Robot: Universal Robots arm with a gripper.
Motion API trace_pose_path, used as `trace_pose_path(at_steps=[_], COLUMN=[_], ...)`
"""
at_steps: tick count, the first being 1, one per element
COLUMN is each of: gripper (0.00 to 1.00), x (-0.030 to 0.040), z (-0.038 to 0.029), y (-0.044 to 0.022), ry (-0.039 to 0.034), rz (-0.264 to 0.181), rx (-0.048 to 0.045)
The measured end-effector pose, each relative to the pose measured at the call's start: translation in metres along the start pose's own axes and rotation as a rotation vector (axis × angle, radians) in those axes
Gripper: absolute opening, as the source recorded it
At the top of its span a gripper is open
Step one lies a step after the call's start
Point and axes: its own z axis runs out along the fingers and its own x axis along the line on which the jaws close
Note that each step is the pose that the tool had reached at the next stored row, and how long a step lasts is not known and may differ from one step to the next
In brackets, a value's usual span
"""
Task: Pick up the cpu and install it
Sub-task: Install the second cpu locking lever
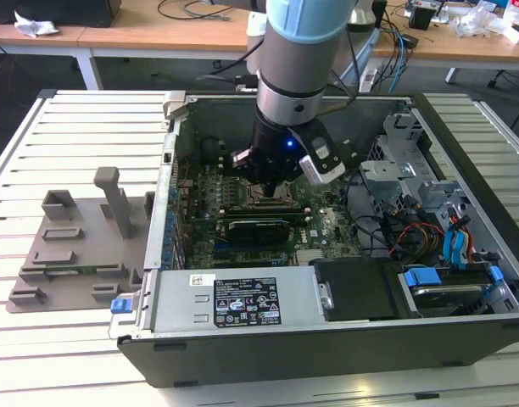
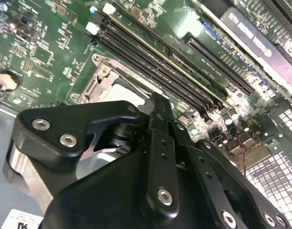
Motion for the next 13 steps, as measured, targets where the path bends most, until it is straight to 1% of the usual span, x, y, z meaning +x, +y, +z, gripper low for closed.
trace_pose_path(at_steps=[3, 4, 6, 7, 8, 9, 11, 13], gripper=[0.11, 0.11, 0.11, 0.11, 0.11, 0.11, 0.11, 0.11], x=[0.0034, 0.0057, 0.0093, 0.0131, 0.0149, 0.0187, 0.0287, 0.0323], z=[0.0056, 0.0094, 0.0135, 0.017, 0.0189, 0.0227, 0.0315, 0.0348], y=[-0.0006, -0.0007, -0.0009, -0.0009, -0.0009, -0.001, -0.0009, -0.0009], ry=[-0.0001, -0.0002, -0.0002, -0.0001, -0.0001, -0.0001, 0.0, -0.0002], rz=[0.0, 0.0, 0.0, 0.0, 0.0, 0.0, 0.0, 0.0], rx=[-0.0019, -0.002, -0.0018, -0.0018, -0.0018, -0.0018, -0.0018, -0.0021])
